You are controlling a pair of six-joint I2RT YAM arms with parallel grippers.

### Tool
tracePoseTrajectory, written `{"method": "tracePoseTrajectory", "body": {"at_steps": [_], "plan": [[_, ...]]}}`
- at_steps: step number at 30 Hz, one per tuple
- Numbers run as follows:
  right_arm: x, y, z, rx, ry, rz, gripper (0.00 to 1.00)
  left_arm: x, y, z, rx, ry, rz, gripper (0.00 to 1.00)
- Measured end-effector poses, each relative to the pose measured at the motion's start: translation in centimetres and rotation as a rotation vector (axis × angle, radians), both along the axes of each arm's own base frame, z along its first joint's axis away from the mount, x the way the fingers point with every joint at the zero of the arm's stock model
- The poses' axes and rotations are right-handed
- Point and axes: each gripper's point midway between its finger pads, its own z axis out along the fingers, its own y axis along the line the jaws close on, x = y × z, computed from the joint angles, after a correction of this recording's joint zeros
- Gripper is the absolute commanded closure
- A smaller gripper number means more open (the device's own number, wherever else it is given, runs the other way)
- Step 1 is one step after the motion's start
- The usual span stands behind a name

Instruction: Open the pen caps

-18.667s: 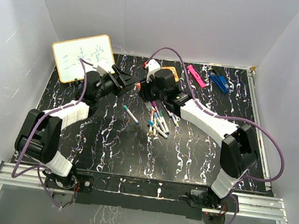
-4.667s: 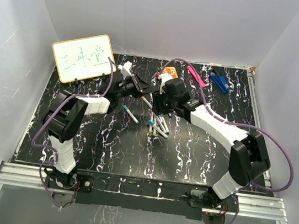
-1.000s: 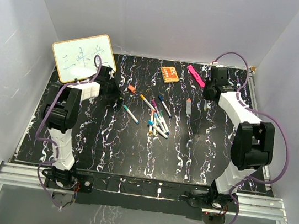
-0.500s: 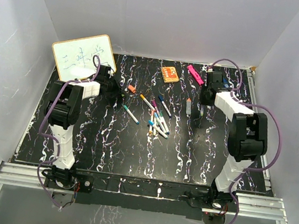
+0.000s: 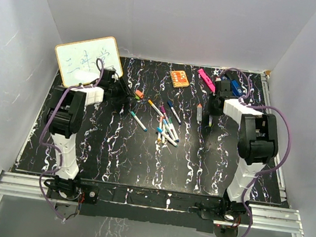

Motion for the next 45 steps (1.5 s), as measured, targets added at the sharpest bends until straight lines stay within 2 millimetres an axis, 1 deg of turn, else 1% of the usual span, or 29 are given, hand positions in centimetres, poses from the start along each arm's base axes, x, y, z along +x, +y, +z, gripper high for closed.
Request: {"method": "tracePoseTrajectory", "body": {"at_steps": [2, 3, 5, 6, 7, 8, 9, 11, 13, 15, 16, 18, 23, 28, 29, 30, 31, 33, 34, 35, 36, 37, 38, 39, 40, 41, 42, 44, 45], "plan": [[0.0, 0.0, -0.4, 0.001, 0.005, 0.001, 1.00, -0.7, 0.5, 0.3, 0.000, 0.004, 0.008, 0.45], [0.1, 0.1, -0.5, 0.002, 0.004, 0.001, 1.00, -1.0, 0.9, 0.7, 0.000, 0.002, 0.014, 0.40], [0.3, 0.1, -0.4, 0.003, -0.005, 0.001, 1.00, -1.9, 1.4, 1.9, 0.002, -0.011, 0.023, 0.24], [0.4, 0.1, -0.5, 0.004, -0.008, 0.001, 0.98, -2.2, 1.7, 3.0, 0.001, -0.032, 0.026, 0.09], [0.5, 0.1, -0.5, 0.004, -0.012, 0.001, 0.96, -2.5, 1.9, 4.3, -0.002, -0.061, 0.030, 0.02], [0.6, 0.1, -0.5, 0.005, -0.014, 0.001, 0.93, -2.9, 2.1, 5.5, -0.008, -0.092, 0.031, 0.02], [0.7, 0.1, -0.5, 0.005, -0.017, 0.001, 0.90, -3.3, 2.1, 7.1, -0.018, -0.134, 0.032, 0.01], [0.9, 0.2, -0.5, 0.006, -0.025, 0.001, 0.78, -4.2, 2.0, 11.1, -0.051, -0.242, 0.023, 0.01], [1.0, 0.2, -0.5, 0.011, -0.031, -0.001, 0.69, -4.8, 1.7, 14.2, -0.084, -0.333, 0.011, 0.01], [1.1, 0.4, -0.4, 0.016, -0.034, 0.002, 0.62, -5.7, 1.4, 16.6, -0.125, -0.414, -0.001, 0.01], [1.1, 0.4, -0.4, 0.020, -0.036, 0.003, 0.59, -6.1, 1.3, 17.2, -0.140, -0.437, -0.005, 0.01], [1.2, 0.5, -0.4, 0.023, -0.039, 0.002, 0.58, -7.0, 1.1, 17.3, -0.164, -0.454, -0.010, 0.01], [1.3, 0.5, -0.3, 0.023, -0.042, 0.000, 0.57, -8.0, 0.8, 15.3, -0.191, -0.405, -0.014, 0.01], [0.8, 0.4, 0.2, 0.027, -0.043, -0.003, 0.55, -8.0, 0.6, 15.6, -0.207, -0.425, -0.023, 0.01], [0.6, 0.5, 0.7, 0.031, -0.049, 0.000, 0.55, -8.0, 0.6, 15.7, -0.208, -0.430, -0.024, 0.01], [0.4, 0.6, 1.4, 0.035, -0.058, 0.003, 0.52, -8.0, 0.6, 15.7, -0.209, -0.431, -0.025, 0.01], [0.2, 0.9, 2.5, 0.039, -0.082, 0.014, 0.47, -8.0, 0.6, 15.6, -0.209, -0.430, -0.026, 0.01], [0.1, 1.5, 5.6, 0.037, -0.145, 0.033, 0.42, -8.1, 0.6, 15.5, -0.209, -0.428, -0.026, 0.02], [0.0, 2.5, 8.0, 0.037, -0.199, 0.060, 0.41, -8.1, 0.6, 15.4, -0.211, -0.429, -0.026, 0.01], [-0.2, 3.6, 9.6, 0.041, -0.237, 0.088, 0.40, -8.2, 0.6, 15.4, -0.213, -0.430, -0.025, 0.01], [-0.5, 5.4, 11.6, 0.046, -0.281, 0.133, 0.38, -8.2, 0.5, 15.3, -0.216, -0.428, -0.024, 0.01], [-1.1, 7.6, 13.2, 0.056, -0.318, 0.187, 0.36, -8.3, 0.5, 15.1, -0.217, -0.423, -0.024, 0.01], [-1.7, 10.0, 14.5, 0.070, -0.344, 0.243, 0.35, -8.4, 0.5, 15.0, -0.218, -0.418, -0.023, 0.01], [-2.3, 12.3, 15.2, 0.082, -0.359, 0.298, 0.33, -8.4, 0.6, 14.9, -0.218, -0.415, -0.021, 0.01], [-3.0, 14.3, 15.6, 0.091, -0.367, 0.347, 0.32, -8.4, 0.6, 14.8, -0.217, -0.412, -0.018, 0.01], [-4.0, 16.5, 15.5, 0.100, -0.362, 0.405, 0.31, -8.5, 0.6, 14.6, -0.217, -0.408, -0.016, 0.01], [-5.1, 18.3, 15.0, 0.103, -0.343, 0.454, 0.31, -8.5, 0.6, 14.5, -0.216, -0.404, -0.014, 0.01], [-7.1, 20.6, 13.6, 0.097, -0.294, 0.527, 0.32, -8.6, 0.7, 14.5, -0.213, -0.401, -0.009, 0.01], [-7.9, 21.2, 12.9, 0.093, -0.272, 0.548, 0.33, -8.7, 0.8, 14.6, -0.212, -0.403, -0.007, 0.01]]}}
